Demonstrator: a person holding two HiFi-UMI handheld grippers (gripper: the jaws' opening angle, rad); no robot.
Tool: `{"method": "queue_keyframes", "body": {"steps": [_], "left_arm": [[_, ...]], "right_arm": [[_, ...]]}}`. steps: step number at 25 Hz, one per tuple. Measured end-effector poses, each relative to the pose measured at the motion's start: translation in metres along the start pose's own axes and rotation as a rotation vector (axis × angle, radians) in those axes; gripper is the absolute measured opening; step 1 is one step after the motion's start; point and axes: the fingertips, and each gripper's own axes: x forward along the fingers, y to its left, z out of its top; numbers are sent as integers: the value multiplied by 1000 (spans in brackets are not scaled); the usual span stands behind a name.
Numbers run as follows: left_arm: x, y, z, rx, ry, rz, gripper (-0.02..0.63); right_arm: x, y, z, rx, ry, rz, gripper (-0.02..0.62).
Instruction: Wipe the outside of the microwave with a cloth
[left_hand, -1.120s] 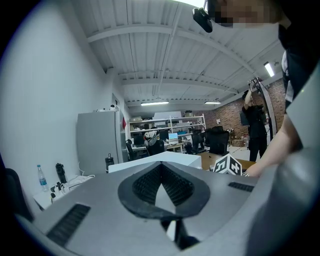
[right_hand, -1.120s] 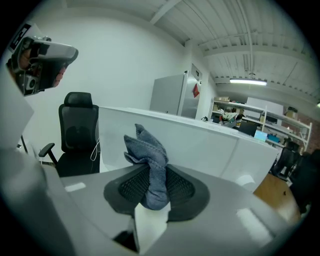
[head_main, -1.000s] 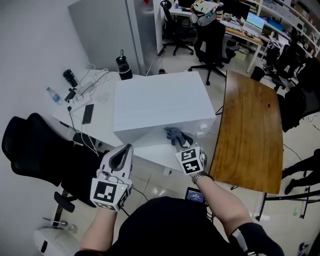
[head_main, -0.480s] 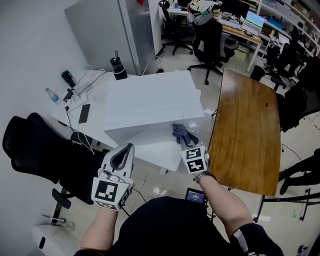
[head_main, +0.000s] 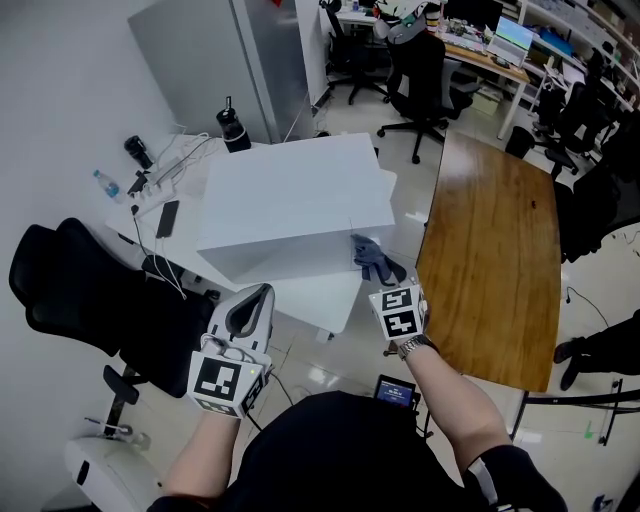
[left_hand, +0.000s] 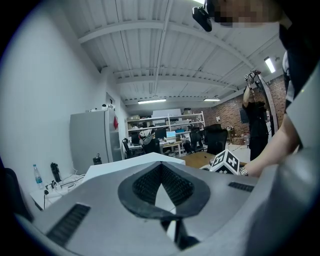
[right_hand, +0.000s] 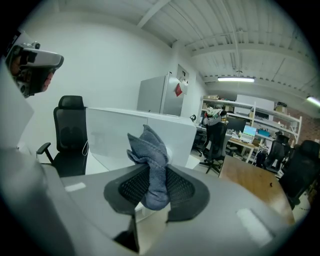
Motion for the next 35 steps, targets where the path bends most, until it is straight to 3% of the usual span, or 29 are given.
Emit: {"method": "queue_keyframes", "body": {"steps": [15, 19, 23, 29, 35], "left_arm": [[2, -57, -4, 7, 20, 17, 0], [9, -74, -6, 26, 19, -22, 0], [17, -94, -2, -12, 6, -120, 11], [24, -115, 2, -75, -14, -273, 176], [12, -146, 11, -98, -48, -410, 232]], "right_arm": [[-36, -40, -7, 16, -34, 16, 97], [-64, -38, 12, 18, -103, 79, 97], [-102, -21, 39, 9, -182, 230, 97], [-163, 22, 75, -44, -293, 566, 98], [-214, 59, 99, -94, -344, 831, 98]]}}
